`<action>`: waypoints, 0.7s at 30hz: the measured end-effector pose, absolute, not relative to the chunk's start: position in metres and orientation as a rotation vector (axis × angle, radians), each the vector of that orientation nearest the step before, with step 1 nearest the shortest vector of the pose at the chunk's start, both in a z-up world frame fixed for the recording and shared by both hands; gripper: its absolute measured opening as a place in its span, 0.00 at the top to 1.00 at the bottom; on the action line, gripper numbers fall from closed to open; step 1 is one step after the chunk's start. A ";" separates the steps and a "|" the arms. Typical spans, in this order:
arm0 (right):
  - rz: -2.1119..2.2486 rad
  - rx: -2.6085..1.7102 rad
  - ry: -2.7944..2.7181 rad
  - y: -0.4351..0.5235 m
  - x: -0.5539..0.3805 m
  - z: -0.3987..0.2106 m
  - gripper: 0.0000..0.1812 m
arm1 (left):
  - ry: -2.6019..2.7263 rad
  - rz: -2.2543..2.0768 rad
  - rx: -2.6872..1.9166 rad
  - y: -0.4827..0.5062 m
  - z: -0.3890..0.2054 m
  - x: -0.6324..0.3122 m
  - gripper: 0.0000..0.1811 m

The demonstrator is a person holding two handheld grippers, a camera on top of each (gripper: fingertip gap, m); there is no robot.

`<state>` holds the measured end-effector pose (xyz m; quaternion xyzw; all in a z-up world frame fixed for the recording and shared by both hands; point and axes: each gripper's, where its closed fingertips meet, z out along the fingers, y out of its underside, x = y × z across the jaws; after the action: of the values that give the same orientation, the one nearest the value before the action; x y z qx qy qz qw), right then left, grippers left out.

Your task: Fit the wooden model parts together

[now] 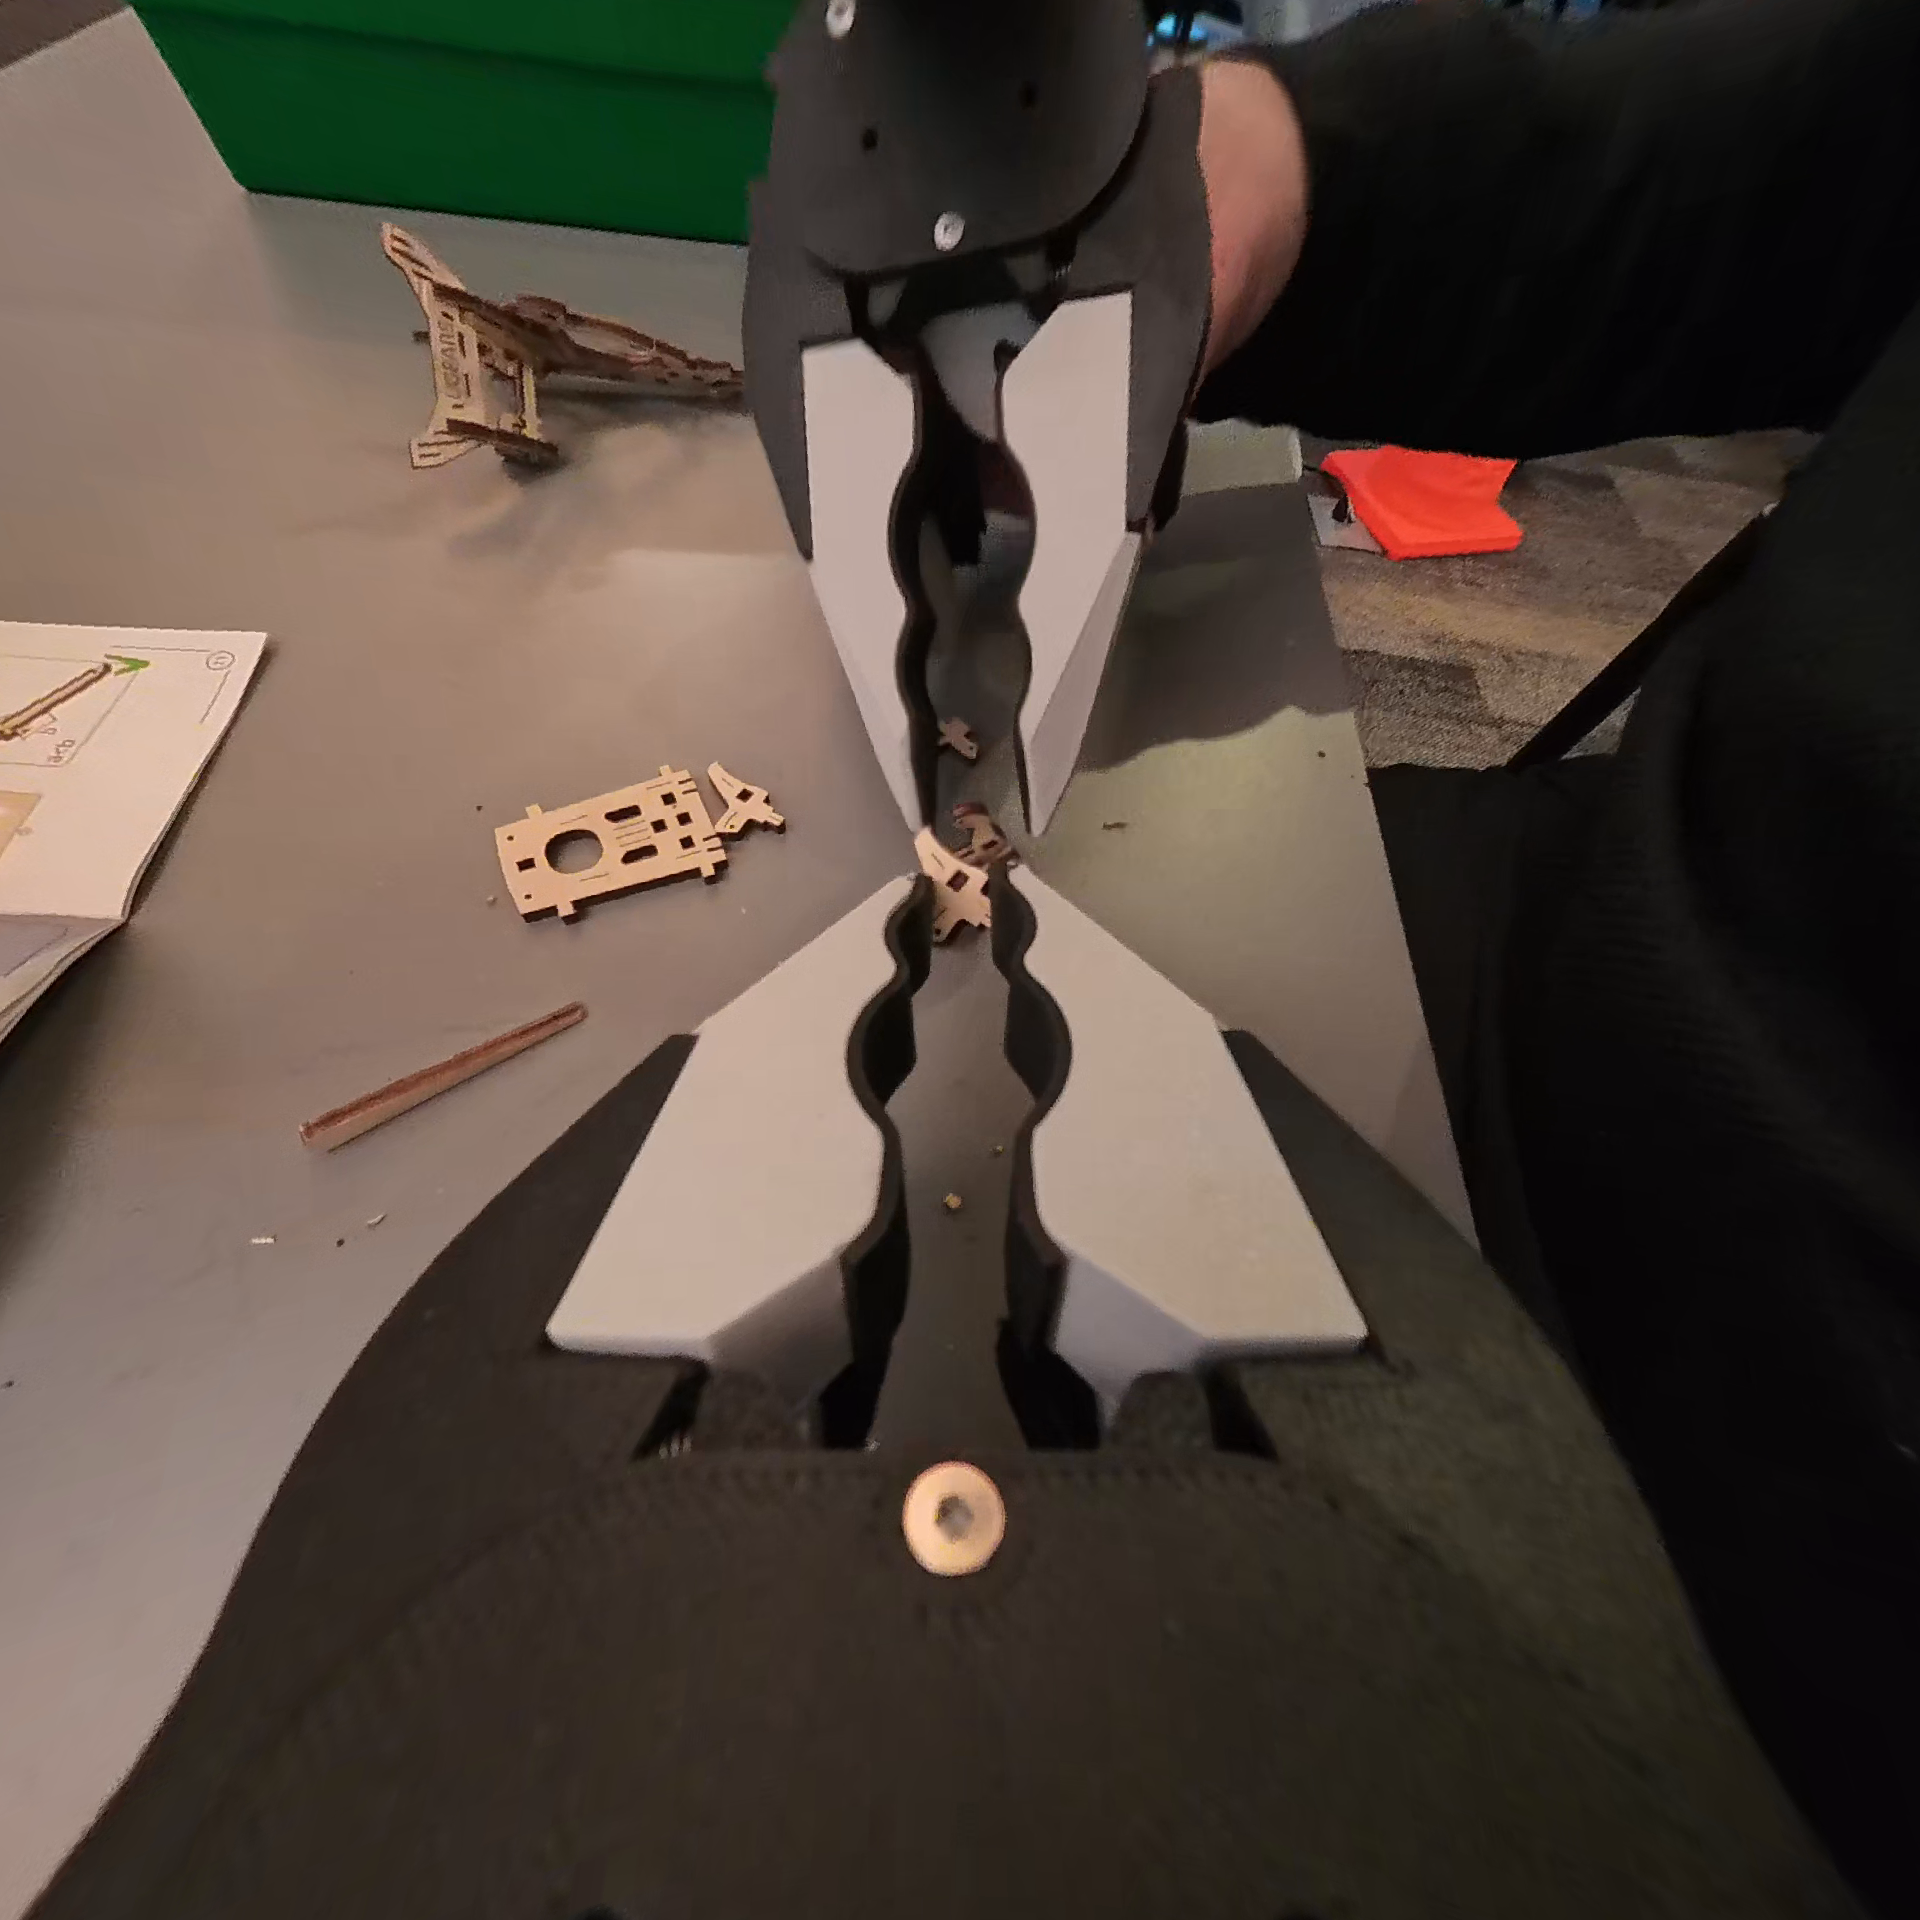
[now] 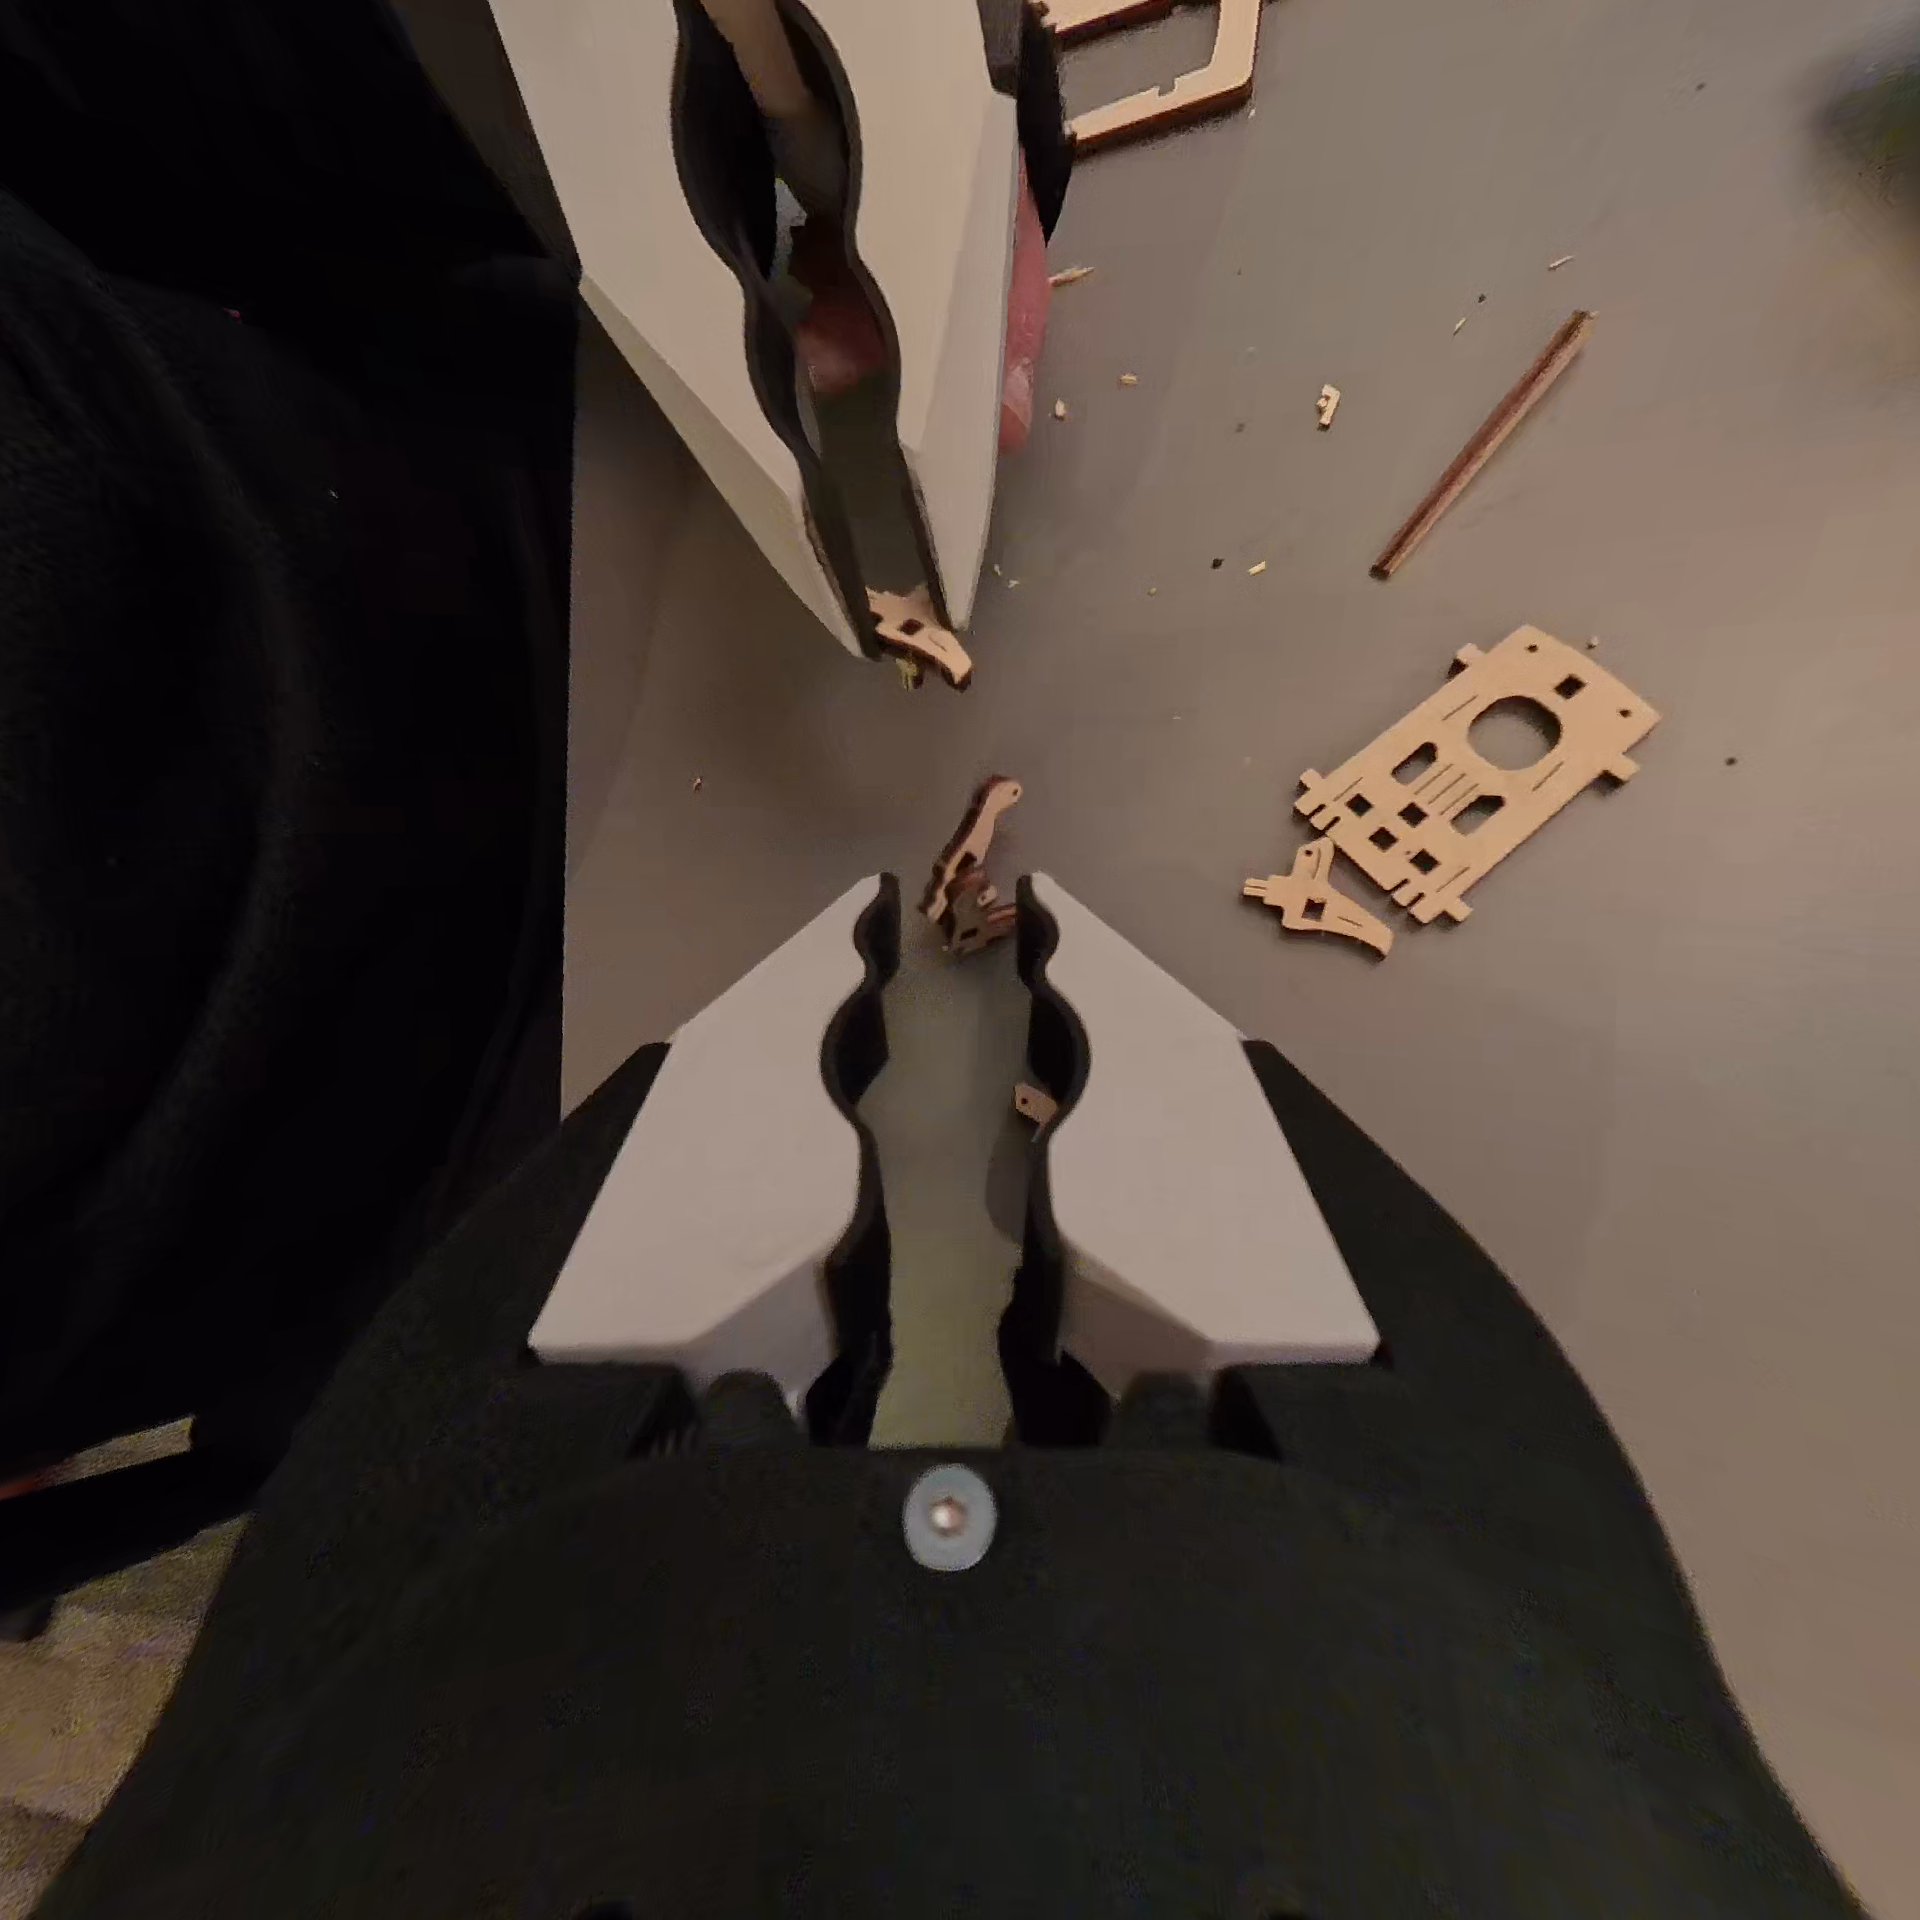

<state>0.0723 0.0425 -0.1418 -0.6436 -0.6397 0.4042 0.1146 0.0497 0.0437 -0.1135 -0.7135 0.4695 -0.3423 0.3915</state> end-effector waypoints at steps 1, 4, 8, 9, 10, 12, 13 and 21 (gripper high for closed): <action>1.148 -1.888 -1.867 0.044 0.073 -0.141 0.88 | 1.203 -0.851 -1.820 0.044 -0.115 0.050 0.95; 1.043 -1.899 -1.812 0.048 0.075 -0.136 0.85 | 1.233 -0.820 -1.834 0.043 -0.119 0.048 0.95; 0.894 -1.890 -1.765 0.048 0.080 -0.132 0.84 | 1.232 -0.782 -1.841 0.045 -0.119 0.041 0.95; 0.859 -1.889 -1.766 0.046 0.082 -0.133 0.84 | 1.233 -0.769 -1.842 0.046 -0.119 0.039 0.95; 0.815 -1.881 -1.767 0.045 0.082 -0.135 0.84 | 1.234 -0.756 -1.843 0.047 -0.119 0.038 0.95; 0.711 -1.838 -1.767 0.044 0.080 -0.140 0.85 | 1.232 -0.742 -1.841 0.048 -0.119 0.035 0.95; 0.679 -1.812 -1.768 0.042 0.078 -0.142 0.85 | 1.230 -0.739 -1.838 0.048 -0.118 0.034 0.95; 0.408 -1.620 -1.824 0.041 0.070 -0.155 0.95 | 1.207 -0.729 -1.815 0.049 -0.116 0.030 0.95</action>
<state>0.0704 0.0409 -0.1546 -0.6187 -0.6968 0.1559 0.3277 0.0300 0.0485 -0.1159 -0.7207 0.4791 -0.2893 0.4092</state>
